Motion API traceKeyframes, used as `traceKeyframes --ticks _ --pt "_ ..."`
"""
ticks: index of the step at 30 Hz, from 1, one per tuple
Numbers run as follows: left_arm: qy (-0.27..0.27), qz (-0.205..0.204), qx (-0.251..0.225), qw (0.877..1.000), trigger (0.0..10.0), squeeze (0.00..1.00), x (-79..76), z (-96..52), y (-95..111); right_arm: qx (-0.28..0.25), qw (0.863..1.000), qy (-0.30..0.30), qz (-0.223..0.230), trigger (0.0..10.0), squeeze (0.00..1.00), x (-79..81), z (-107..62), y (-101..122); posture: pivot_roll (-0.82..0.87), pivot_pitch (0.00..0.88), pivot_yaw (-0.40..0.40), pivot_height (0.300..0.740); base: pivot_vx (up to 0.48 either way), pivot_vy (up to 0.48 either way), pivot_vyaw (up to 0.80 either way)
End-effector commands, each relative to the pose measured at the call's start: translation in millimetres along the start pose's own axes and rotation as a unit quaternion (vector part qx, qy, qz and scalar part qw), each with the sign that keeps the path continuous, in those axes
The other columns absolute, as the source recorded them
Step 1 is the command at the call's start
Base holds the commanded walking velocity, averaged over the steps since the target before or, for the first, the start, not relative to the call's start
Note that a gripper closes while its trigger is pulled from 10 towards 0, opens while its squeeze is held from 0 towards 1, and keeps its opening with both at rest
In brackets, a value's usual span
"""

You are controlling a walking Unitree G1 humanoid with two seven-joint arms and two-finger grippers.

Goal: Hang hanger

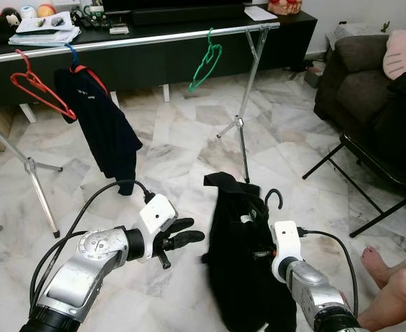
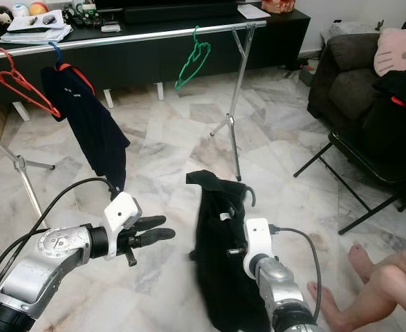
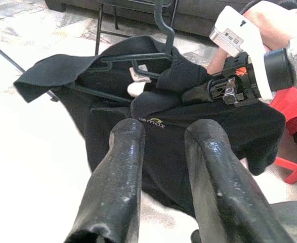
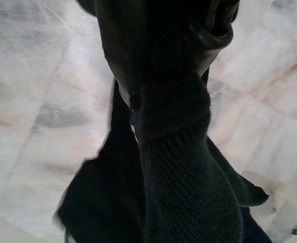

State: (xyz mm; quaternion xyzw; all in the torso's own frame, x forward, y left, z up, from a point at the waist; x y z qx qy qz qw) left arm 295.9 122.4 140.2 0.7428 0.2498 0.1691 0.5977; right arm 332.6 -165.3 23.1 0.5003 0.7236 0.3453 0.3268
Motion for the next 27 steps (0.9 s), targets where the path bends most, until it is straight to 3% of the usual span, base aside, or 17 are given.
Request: traceKeyframes --ticks 1,8,9,10,11,13,15,17,19,21,22,25,27 --pt "-0.002 0.007 -0.004 1.0 10.0 1.0 -1.6 -2.5 3.7 -0.014 1.0 -0.012 -0.009 0.0 0.0 -5.4 0.1 7.7 -0.04 0.158 -0.019 0.74 0.0 0.0 0.0" --pt "0.033 0.012 -0.015 0.999 10.0 1.0 6.1 -4.0 6.0 -0.039 0.998 -0.027 -0.029 0.0 0.0 -9.1 -0.7 14.4 -0.04 0.159 -0.018 0.74 0.0 0.0 0.0" --pt "0.041 0.012 -0.017 0.999 10.0 0.0 8.5 -4.1 6.5 -0.041 0.998 -0.018 -0.038 0.0 0.0 -8.3 -0.8 15.4 -0.04 0.158 -0.018 0.74 0.0 0.0 0.0" --pt "0.067 0.018 -0.019 0.997 10.0 0.0 15.7 -5.1 7.3 -0.048 0.995 0.017 -0.083 0.0 0.0 -5.1 -1.6 18.1 -0.04 0.158 -0.017 0.74 0.0 0.0 0.0" --pt "0.067 0.018 -0.019 0.997 10.0 0.0 15.7 -5.1 7.3 -0.048 0.995 0.017 -0.083 0.0 0.0 -5.1 -1.6 18.1 -0.04 0.158 -0.017 0.74 0.0 0.0 0.0" --pt "0.081 0.026 -0.018 0.996 10.0 0.0 21.0 -6.8 7.8 -0.061 0.984 0.066 -0.151 0.0 0.0 -2.5 -4.2 22.4 -0.04 0.158 -0.016 0.74 0.0 0.0 0.0" --pt "0.081 0.029 -0.016 0.996 10.0 0.0 22.5 -8.5 7.7 -0.065 0.969 0.108 -0.212 0.0 0.0 -3.6 -7.8 24.5 -0.04 0.156 -0.018 0.74 0.0 0.0 0.0" --pt "0.076 0.035 -0.009 0.996 10.0 0.0 22.7 -12.0 7.1 -0.051 0.947 0.15 -0.281 0.0 0.0 -17.8 -14.2 26.1 -0.04 0.153 -0.024 0.74 0.0 0.0 0.0" --pt "0.076 0.035 -0.009 0.996 10.0 0.0 22.7 -12.0 7.1 -0.051 0.947 0.15 -0.281 0.0 0.0 -17.8 -14.2 26.1 -0.04 0.153 -0.024 0.74 0.0 0.0 0.0" --pt "0.07 0.042 -0.004 0.997 10.0 0.0 22.4 -14.5 6.3 -0.043 0.93 0.177 -0.32 0.0 0.0 -27.9 -19.3 27.8 -0.04 0.15 -0.027 0.74 0.0 0.0 0.0" --pt "0.07 0.042 -0.004 0.997 10.0 0.0 22.4 -14.5 6.3 -0.043 0.93 0.177 -0.32 0.0 0.0 -27.9 -19.3 27.8 -0.04 0.15 -0.027 0.74 0.0 0.0 0.0" --pt "0.052 0.051 0.011 0.997 10.0 0.0 19.4 -17.2 3.3 -0.052 0.91 0.214 -0.352 0.0 0.0 -32.8 -25.3 33.2 -0.04 0.147 -0.031 0.74 0.0 0.0 0.0" --pt "0.034 0.063 0.038 0.997 10.0 0.0 17.0 -21.2 -3.9 -0.048 0.891 0.253 -0.374 0.0 0.0 -37.3 -30.9 35.0 -0.03 0.141 -0.033 0.74 0.0 0.0 0.0"
Point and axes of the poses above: a point about 5 cm out from each wrist's last joint towards the gripper, its own z axis pointing out of the wrist towards the gripper, its own y axis along the axis of the wrist's last joint, x = y × z, the point moved 1 cm from there along z, pointing out of the wrist towards the gripper, and after that the axes turned 11 degrees about -z, right-handed, at the moved point
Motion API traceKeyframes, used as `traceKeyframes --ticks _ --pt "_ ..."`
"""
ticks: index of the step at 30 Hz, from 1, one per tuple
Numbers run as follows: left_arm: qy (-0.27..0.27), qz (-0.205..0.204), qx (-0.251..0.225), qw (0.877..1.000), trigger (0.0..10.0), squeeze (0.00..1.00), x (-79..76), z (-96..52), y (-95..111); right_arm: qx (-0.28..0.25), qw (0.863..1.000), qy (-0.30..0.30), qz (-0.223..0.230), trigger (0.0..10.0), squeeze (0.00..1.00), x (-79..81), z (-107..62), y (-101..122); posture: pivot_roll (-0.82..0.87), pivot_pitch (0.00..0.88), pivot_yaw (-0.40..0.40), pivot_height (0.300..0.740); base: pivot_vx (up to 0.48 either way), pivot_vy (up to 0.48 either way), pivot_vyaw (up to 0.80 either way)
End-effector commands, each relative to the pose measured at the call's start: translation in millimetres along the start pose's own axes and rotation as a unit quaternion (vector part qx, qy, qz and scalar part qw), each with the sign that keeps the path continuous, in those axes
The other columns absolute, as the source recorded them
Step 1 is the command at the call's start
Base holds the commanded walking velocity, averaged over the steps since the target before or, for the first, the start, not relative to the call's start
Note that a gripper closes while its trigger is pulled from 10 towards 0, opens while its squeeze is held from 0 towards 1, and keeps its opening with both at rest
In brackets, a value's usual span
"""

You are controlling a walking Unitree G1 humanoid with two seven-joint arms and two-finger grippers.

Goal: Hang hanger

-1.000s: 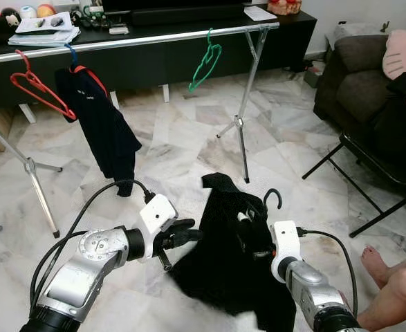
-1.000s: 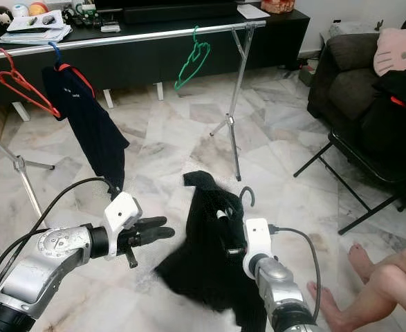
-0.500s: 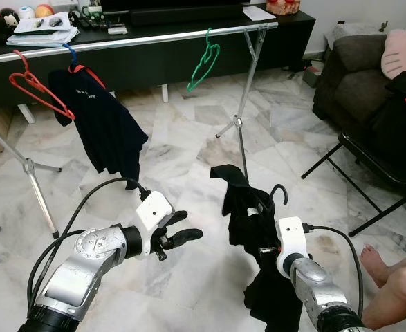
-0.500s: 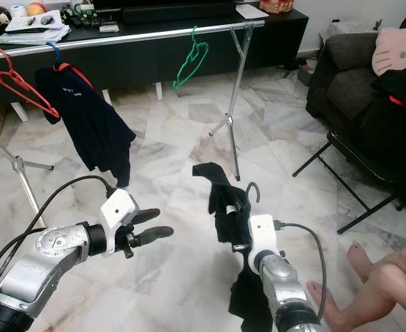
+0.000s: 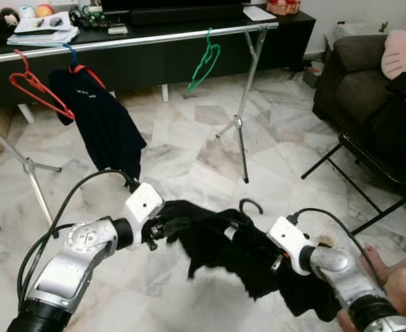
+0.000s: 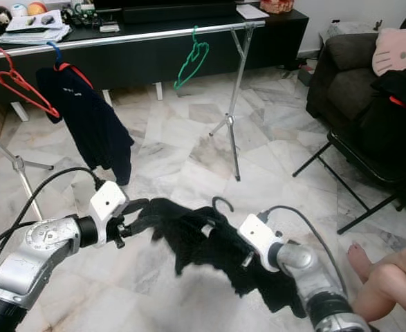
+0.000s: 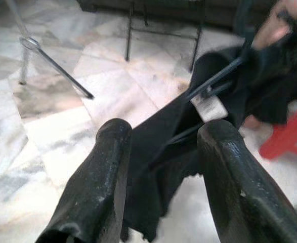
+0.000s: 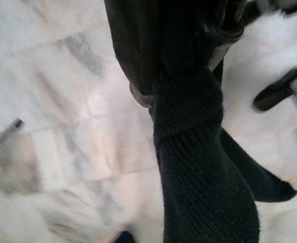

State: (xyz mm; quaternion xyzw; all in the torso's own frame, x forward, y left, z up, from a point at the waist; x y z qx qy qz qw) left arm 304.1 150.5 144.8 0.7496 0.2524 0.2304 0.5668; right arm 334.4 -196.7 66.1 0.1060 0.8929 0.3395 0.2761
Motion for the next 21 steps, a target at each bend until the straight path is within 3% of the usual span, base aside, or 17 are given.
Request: traceKeyframes --ticks 1,6,13,16,17,18,21 --pt "-0.029 0.03 0.04 0.998 10.0 0.0 -6.7 -5.0 -9.5 -0.014 0.998 0.049 -0.028 0.0 0.0 -4.3 -7.3 4.3 -0.02 0.136 -0.036 0.74 0.0 0.0 0.0" --pt "-0.053 0.053 0.098 0.992 10.0 0.0 -8.8 -11.3 -26.4 -0.037 0.992 0.121 -0.024 0.0 0.0 0.0 -11.1 7.1 -0.01 0.125 -0.041 0.74 0.0 0.0 0.0" --pt "-0.081 0.063 0.133 0.986 10.0 0.0 -12.7 -13.8 -34.3 -0.051 0.984 0.163 -0.05 0.0 0.0 5.8 -8.9 12.6 0.01 0.122 -0.054 0.74 0.0 0.0 0.0" --pt "-0.085 0.076 0.156 0.981 10.0 0.0 -11.5 -15.2 -39.2 -0.021 0.975 0.202 -0.086 0.0 0.0 13.0 -7.3 8.4 0.02 0.121 -0.065 0.74 0.0 0.0 0.0" --pt "-0.095 0.082 0.178 0.976 10.0 0.0 -11.5 -16.1 -44.6 0.033 0.962 0.235 -0.133 0.0 0.0 18.5 -7.0 -0.3 0.02 0.115 -0.072 0.74 0.0 0.0 0.0" --pt "-0.099 0.083 0.184 0.974 10.0 0.0 -12.0 -16.2 -46.3 0.044 0.959 0.241 -0.145 0.0 0.0 19.4 -6.8 -1.9 0.02 0.114 -0.074 0.74 0.0 0.0 0.0" --pt "-0.12 0.082 0.197 0.97 10.0 0.0 -16.5 -16.2 -51.6 0.024 0.958 0.246 -0.143 0.0 0.0 20.0 -3.2 5.4 0.03 0.114 -0.08 0.74 0.0 0.0 0.0"
Point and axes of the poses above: a point about 5 cm out from each wrist's last joint towards the gripper, its own z axis pointing out of the wrist towards the gripper, its own y axis along the axis of the wrist's last joint, x = y × z, the point moved 1 cm from there along z, pointing out of the wrist towards the gripper, and after that the axes turned 11 degrees about -z, right-handed, at the moved point
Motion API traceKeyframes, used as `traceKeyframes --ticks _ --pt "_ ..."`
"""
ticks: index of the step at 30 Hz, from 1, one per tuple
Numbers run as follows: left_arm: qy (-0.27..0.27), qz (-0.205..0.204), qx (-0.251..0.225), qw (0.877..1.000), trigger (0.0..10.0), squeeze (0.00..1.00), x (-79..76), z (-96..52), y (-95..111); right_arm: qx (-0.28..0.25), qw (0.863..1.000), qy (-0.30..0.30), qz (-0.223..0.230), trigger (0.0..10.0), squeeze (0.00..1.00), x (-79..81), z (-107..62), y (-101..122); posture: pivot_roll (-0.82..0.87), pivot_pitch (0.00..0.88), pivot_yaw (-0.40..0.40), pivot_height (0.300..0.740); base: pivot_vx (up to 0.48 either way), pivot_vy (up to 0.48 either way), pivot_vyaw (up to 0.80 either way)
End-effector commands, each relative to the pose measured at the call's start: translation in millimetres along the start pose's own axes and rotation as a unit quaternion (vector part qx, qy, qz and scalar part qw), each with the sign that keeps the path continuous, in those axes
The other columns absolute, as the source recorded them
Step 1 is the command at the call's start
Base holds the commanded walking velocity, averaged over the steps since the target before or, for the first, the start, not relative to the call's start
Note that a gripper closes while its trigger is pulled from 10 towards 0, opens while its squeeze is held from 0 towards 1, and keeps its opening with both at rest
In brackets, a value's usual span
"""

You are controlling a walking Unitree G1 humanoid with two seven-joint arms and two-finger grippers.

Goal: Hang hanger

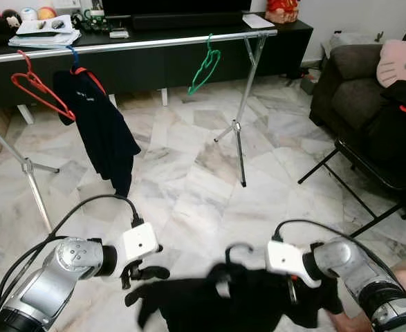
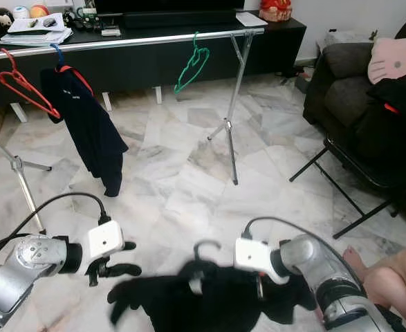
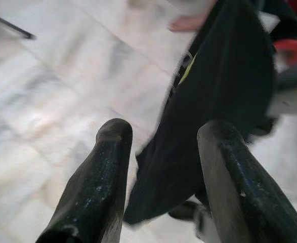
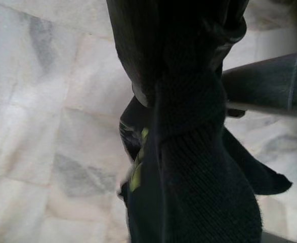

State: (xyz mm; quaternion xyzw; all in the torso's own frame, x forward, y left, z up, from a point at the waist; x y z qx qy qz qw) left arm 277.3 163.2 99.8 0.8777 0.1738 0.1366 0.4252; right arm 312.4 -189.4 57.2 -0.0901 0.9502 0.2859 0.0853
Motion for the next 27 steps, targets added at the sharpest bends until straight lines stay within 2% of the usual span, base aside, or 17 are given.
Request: traceKeyframes --ticks 1,6,8,11,15,20,21,23,26,27 --pt "-0.008 0.017 0.016 1.0 10.0 0.0 -1.3 0.4 -2.6 -0.003 1.0 0.0 -0.018 0.0 0.0 -5.3 -2.4 5.2 0.03 0.113 -0.082 0.74 0.0 0.0 0.0" --pt "-0.009 0.029 0.036 0.999 10.0 0.0 -1.3 3.4 -7.7 0.02 0.998 0.028 -0.059 0.0 0.0 0.1 2.2 3.9 0.03 0.106 -0.09 0.74 0.0 0.0 0.0" --pt "-0.014 0.027 0.035 0.999 10.0 0.0 -3.1 4.2 -8.1 0.02 0.998 0.024 -0.059 0.0 0.0 -0.8 3.1 4.7 0.03 0.103 -0.091 0.74 0.0 0.0 0.0" --pt "-0.031 0.013 0.011 0.999 10.0 0.0 -8.4 3.6 -4.0 0.021 0.998 -0.013 -0.054 0.0 0.0 -8.1 5.0 8.0 0.03 0.105 -0.092 0.74 0.0 0.0 0.0" --pt "-0.039 0.01 0.012 0.999 10.0 0.0 -9.3 1.9 -3.9 0.024 0.998 -0.01 -0.052 0.0 0.0 -6.2 5.7 6.2 0.03 0.106 -0.092 0.74 0.0 0.0 0.0" --pt "-0.011 0.011 0.008 1.0 10.0 0.0 -3.9 4.8 -5.2 0.026 0.998 -0.011 -0.049 0.0 0.0 -4.7 5.6 4.0 0.03 0.106 -0.089 0.74 0.0 0.0 0.0" --pt "-0.002 0.01 0.007 1.0 10.0 0.0 -2.1 5.4 -5.3 0.028 0.998 -0.015 -0.048 0.0 0.0 -5.2 5.4 3.4 0.03 0.106 -0.089 0.74 0.0 0.0 0.0" --pt "0.097 -0.007 -0.016 0.995 10.0 0.0 19.6 5.6 -5.2 0.027 0.998 -0.048 -0.023 0.0 0.0 -11.1 1.5 1.9 0.02 0.108 -0.091 0.74 0.0 0.0 0.0" --pt "0.19 -0.012 -0.039 0.981 10.0 0.0 39.0 1.3 -4.2 0.028 0.997 -0.077 -0.003 0.0 0.0 -15.8 -2.5 -0.4 0.02 0.109 -0.092 0.74 0.0 0.0 0.0" --pt "0.214 -0.026 -0.042 0.976 10.0 0.0 43.9 -1.0 -6.0 0.028 0.996 -0.082 0.002 0.0 0.0 -16.5 -3.7 -1.2 0.02 0.109 -0.092 0.74 0.0 0.0 0.0"
Point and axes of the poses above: a point about 5 cm out from each wrist's last joint towards the gripper, its own z axis pointing out of the wrist towards the gripper, its own y axis along the axis of the wrist's last joint, x = y × z, the point moved 1 cm from there along z, pointing out of the wrist towards the gripper, and after that the axes turned 11 degrees about -z, right-handed, at the moved point
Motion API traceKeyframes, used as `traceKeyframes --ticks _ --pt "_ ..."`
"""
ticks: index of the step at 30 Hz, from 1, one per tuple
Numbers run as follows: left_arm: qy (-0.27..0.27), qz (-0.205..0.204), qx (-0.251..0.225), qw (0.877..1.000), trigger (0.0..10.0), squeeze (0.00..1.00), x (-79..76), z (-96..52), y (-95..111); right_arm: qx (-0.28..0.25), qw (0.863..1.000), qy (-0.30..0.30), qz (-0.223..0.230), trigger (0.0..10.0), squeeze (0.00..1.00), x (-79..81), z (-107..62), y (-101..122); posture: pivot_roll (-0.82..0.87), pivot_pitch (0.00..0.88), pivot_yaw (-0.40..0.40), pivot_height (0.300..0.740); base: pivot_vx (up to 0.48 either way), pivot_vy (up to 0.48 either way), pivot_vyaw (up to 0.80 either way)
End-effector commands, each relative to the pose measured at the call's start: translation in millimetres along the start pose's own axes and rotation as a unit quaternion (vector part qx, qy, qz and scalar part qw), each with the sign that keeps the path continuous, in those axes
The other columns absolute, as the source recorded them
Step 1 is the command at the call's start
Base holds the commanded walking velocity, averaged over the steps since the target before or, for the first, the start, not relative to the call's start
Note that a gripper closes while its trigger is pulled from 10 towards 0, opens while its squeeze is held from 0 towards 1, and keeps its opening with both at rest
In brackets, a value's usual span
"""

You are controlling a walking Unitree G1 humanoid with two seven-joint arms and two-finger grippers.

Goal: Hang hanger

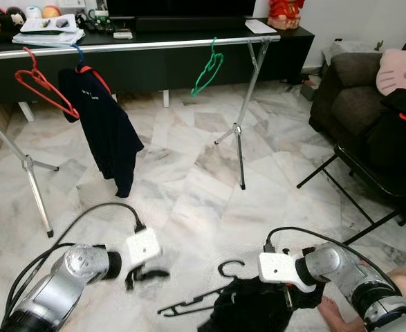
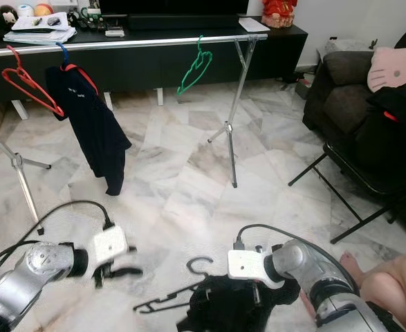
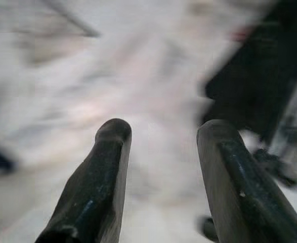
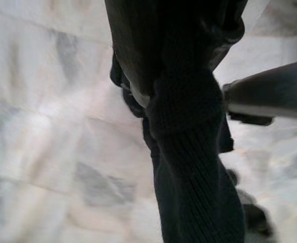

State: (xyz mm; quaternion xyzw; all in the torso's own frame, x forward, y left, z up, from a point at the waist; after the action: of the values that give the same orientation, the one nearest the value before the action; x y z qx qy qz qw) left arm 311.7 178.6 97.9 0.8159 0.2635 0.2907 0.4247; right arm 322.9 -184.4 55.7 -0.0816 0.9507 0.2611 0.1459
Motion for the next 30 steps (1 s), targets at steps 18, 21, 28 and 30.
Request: traceKeyframes --ticks 18,21,28,30 --pt "0.309 -0.245 -0.039 0.918 10.0 0.0 22.7 -13.2 -74.7 0.023 0.992 -0.126 0.009 0.0 0.0 -53.8 -50.5 0.8 -0.01 0.106 -0.102 0.74 0.0 0.0 0.0" --pt "0.265 -0.242 -0.02 0.933 10.0 0.0 1.3 -4.6 -85.8 0.0 0.99 -0.138 -0.008 0.0 0.0 -69.0 -60.5 15.0 -0.02 0.106 -0.108 0.74 0.0 0.0 0.0" --pt "0.232 -0.251 -0.008 0.94 10.0 0.0 -22.7 5.7 -97.0 -0.033 0.986 -0.161 -0.033 0.0 0.0 -89.2 -73.0 37.5 -0.02 0.103 -0.119 0.74 0.0 0.0 0.0" --pt "0.22 -0.251 -0.01 0.943 10.0 0.0 -29.1 9.9 -97.5 -0.07 0.983 -0.164 -0.033 0.0 0.0 -94.8 -75.1 49.7 -0.02 0.101 -0.121 0.74 0.0 0.0 0.0"
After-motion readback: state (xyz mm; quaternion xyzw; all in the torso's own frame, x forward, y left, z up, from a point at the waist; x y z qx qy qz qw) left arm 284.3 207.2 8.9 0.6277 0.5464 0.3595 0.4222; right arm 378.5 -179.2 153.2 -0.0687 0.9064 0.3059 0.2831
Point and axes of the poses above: a point about 5 cm out from each wrist's last joint towards the gripper, its own z axis pointing out of the wrist towards the gripper, its own y axis along the axis of the wrist's last joint, x = y × z, the point moved 1 cm from there along z, pointing out of the wrist towards the gripper, and after that the axes turned 11 degrees about -z, right-handed, at the moved point
